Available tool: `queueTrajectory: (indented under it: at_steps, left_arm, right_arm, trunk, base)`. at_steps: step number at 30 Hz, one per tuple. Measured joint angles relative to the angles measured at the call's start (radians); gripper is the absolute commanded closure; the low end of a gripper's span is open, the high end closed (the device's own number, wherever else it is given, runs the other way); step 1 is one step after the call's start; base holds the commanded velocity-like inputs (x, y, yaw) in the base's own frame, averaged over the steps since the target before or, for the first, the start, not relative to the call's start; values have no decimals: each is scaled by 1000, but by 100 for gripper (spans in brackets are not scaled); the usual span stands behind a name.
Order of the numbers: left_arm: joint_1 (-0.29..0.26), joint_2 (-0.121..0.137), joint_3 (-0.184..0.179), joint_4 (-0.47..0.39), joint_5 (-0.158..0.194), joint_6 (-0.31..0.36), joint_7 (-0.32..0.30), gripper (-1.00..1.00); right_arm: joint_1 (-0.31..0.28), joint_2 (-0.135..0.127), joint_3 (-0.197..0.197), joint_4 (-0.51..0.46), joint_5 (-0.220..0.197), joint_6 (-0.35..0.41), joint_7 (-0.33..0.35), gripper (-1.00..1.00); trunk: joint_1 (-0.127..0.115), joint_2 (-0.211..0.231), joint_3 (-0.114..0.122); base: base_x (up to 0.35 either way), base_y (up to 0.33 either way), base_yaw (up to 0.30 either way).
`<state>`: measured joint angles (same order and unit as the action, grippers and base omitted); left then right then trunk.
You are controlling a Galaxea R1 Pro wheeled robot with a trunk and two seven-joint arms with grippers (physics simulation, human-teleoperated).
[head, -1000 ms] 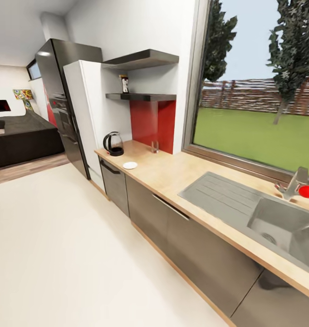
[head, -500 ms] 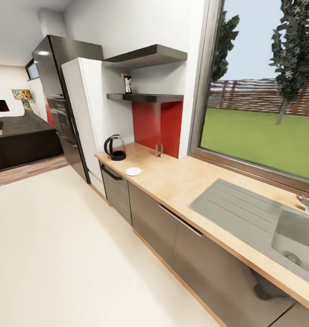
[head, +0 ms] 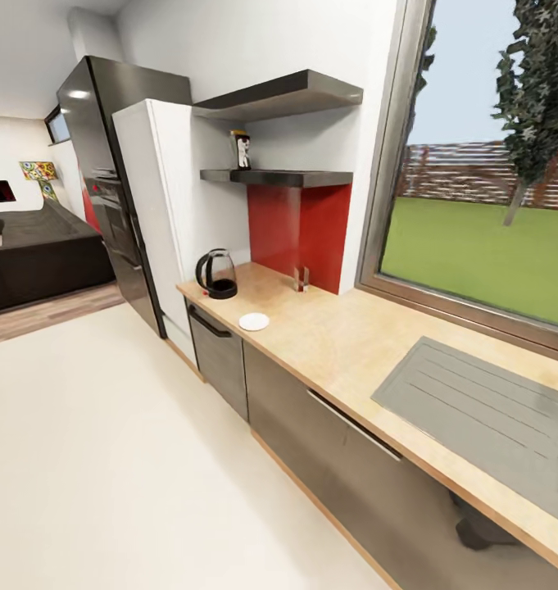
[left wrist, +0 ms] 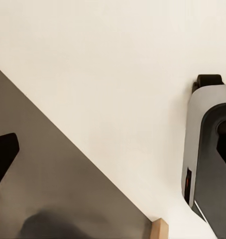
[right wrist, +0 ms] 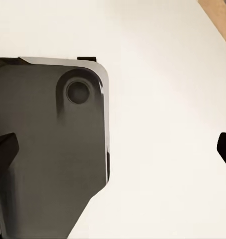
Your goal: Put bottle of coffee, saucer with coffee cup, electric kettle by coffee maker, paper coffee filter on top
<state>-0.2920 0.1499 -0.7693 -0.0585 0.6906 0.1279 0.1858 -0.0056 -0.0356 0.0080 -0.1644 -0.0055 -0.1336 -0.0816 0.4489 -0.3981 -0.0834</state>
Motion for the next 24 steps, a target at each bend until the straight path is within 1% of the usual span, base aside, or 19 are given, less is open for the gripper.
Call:
queueTrajectory:
  at_steps: [24]
  left_arm:
    - [0,-1,-1,-5,0,-2,-1,-100]
  right_arm:
    - [0,0,0,0,0,0,0,-100]
  trunk:
    - [0,0,0]
  base:
    - [298,221,0]
